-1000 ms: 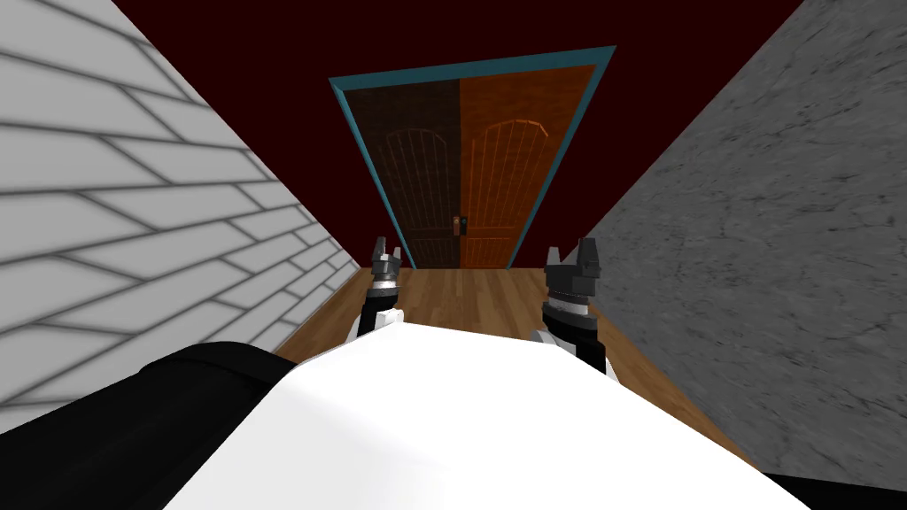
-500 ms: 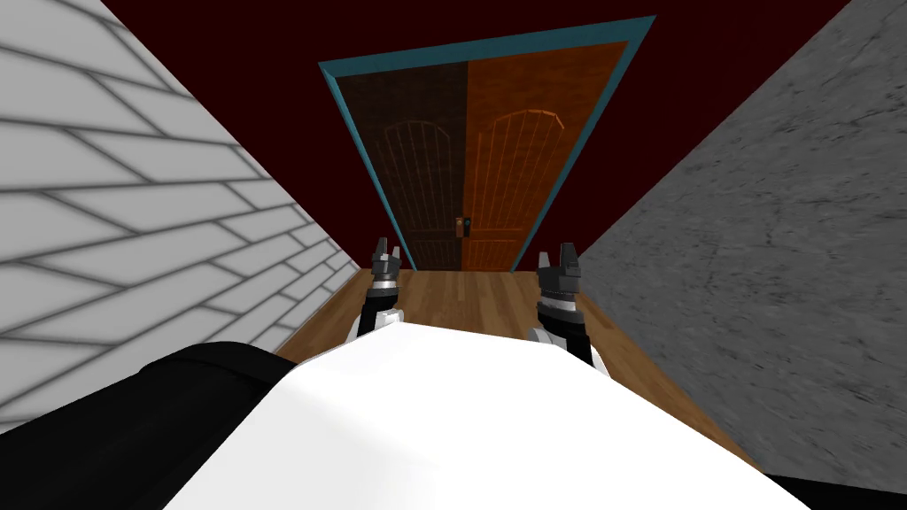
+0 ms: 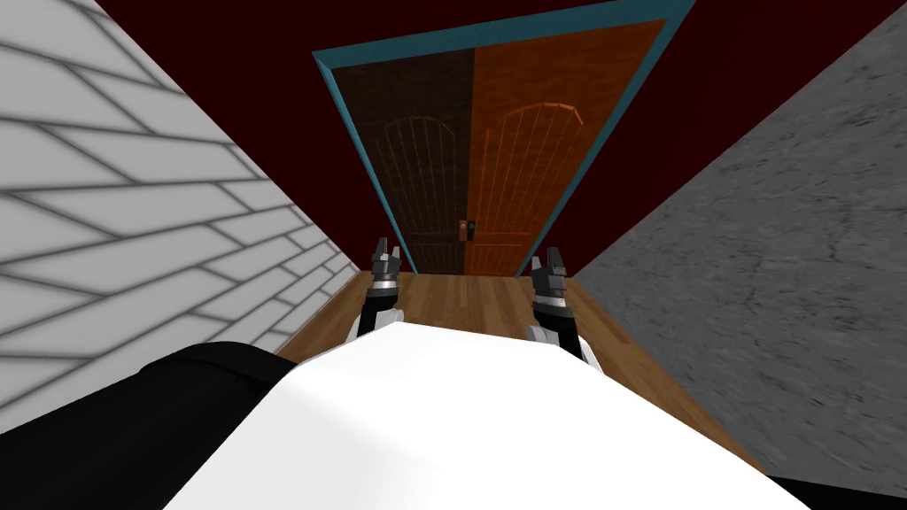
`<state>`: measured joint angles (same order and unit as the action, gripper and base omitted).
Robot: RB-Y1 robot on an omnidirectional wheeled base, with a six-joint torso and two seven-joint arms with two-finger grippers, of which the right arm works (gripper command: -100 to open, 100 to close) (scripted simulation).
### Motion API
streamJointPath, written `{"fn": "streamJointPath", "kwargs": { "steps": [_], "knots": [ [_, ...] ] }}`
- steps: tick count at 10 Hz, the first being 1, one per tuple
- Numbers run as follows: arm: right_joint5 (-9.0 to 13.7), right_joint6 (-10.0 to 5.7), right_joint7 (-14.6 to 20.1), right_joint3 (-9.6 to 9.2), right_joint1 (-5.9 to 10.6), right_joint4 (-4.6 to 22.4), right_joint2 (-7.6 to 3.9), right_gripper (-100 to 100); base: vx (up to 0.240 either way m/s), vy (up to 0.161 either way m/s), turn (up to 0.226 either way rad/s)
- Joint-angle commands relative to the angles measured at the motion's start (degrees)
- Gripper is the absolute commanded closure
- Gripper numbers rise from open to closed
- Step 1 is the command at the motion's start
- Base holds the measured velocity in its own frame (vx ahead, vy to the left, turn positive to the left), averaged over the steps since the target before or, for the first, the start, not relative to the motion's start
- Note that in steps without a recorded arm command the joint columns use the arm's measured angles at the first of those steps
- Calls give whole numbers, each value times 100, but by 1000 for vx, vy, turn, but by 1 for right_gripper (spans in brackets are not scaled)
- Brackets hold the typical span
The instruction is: Pull the door open
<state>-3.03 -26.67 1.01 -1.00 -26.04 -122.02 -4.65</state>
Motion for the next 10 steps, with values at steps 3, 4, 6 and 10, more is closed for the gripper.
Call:
{"fn": "streamJointPath", "kwargs": {
  "steps": [3, 4, 6, 10],
  "knots": [
    [-87, 48, 165, 81, 122, 355, -52, -100, 105, 34, 27],
    [-111, 69, 201, 97, 157, 438, -61, -100, 85, 32, 22],
    [-186, 134, 317, 148, 269, 699, -80, -100, 114, 45, 34],
    [-316, 246, 515, 236, 460, 1146, -104, -100, 157, 49, 35]
  ]
}}
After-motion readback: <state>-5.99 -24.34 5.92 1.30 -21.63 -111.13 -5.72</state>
